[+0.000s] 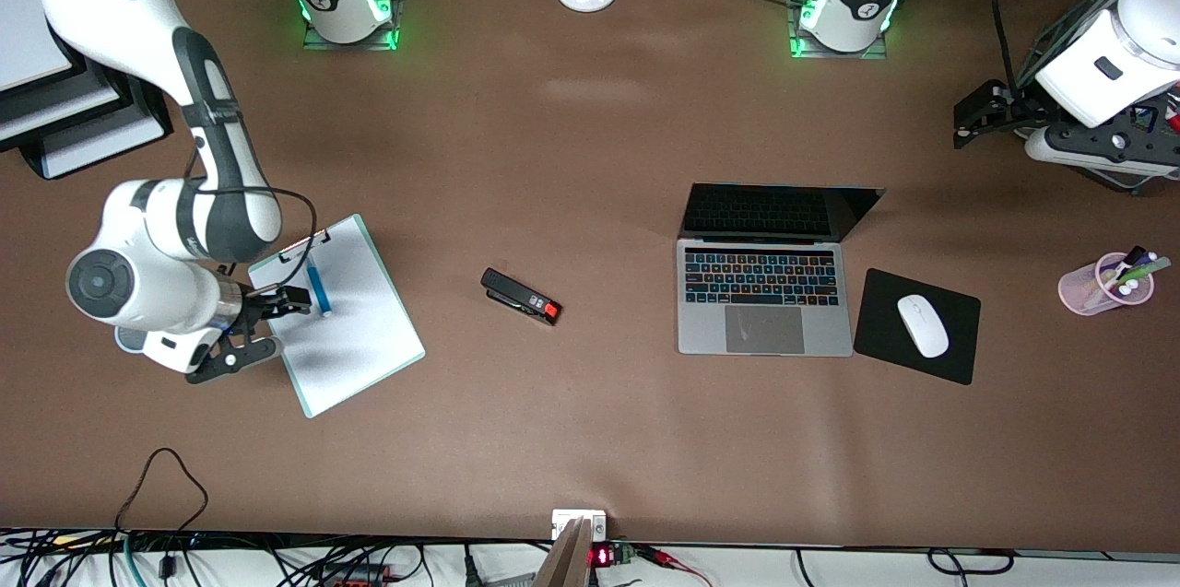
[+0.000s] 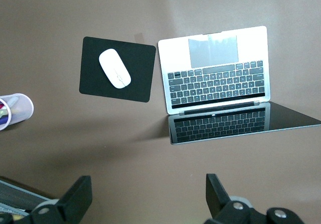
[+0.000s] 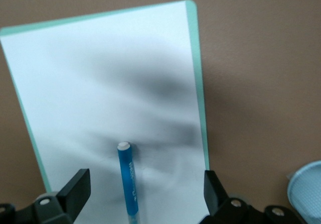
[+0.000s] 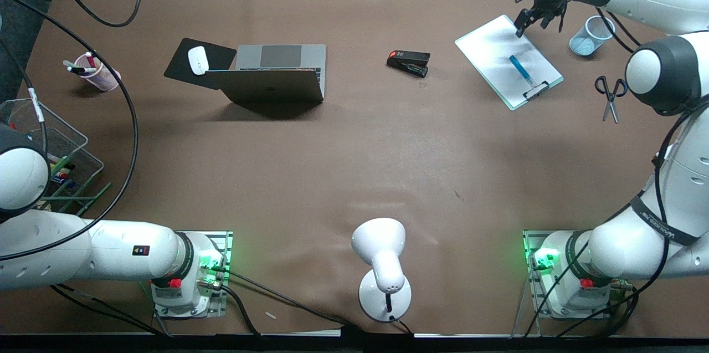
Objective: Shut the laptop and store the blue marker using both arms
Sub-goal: 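Lower the right gripper over the blue marker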
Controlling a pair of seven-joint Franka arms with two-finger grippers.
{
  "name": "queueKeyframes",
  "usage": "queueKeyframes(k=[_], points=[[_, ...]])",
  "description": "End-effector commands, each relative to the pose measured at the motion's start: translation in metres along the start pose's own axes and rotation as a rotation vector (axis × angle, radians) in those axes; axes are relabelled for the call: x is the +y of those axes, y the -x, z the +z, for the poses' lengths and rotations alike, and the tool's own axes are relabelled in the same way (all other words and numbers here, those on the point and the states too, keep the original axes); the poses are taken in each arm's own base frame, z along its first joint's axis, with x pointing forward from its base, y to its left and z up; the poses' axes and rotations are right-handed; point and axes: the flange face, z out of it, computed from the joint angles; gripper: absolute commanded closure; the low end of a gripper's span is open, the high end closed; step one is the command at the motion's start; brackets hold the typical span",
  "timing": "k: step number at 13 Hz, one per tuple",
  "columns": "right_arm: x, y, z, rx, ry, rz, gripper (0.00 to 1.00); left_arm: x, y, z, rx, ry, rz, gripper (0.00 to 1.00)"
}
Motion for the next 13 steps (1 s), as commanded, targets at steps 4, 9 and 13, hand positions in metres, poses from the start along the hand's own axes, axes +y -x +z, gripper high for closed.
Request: queueKeyframes(k=[4,9,13], points=[[-0.005,0.006,0.032,-0.009,-0.008,-0.082,0.00,-0.002,0.002,-0.006,-0.002,-0.019,0.024,0.00],[-0.021,0.005,0.046,-0.006,-0.005,-0.092,0.09,-0.002,0.002,-0.006,-0.002,-0.019,0.024,0.00],[-0.022,0.007,0.050,-0.012,-0.006,-0.102,0.24,-0.002,0.002,-0.006,-0.002,-0.019,0.024,0.00]])
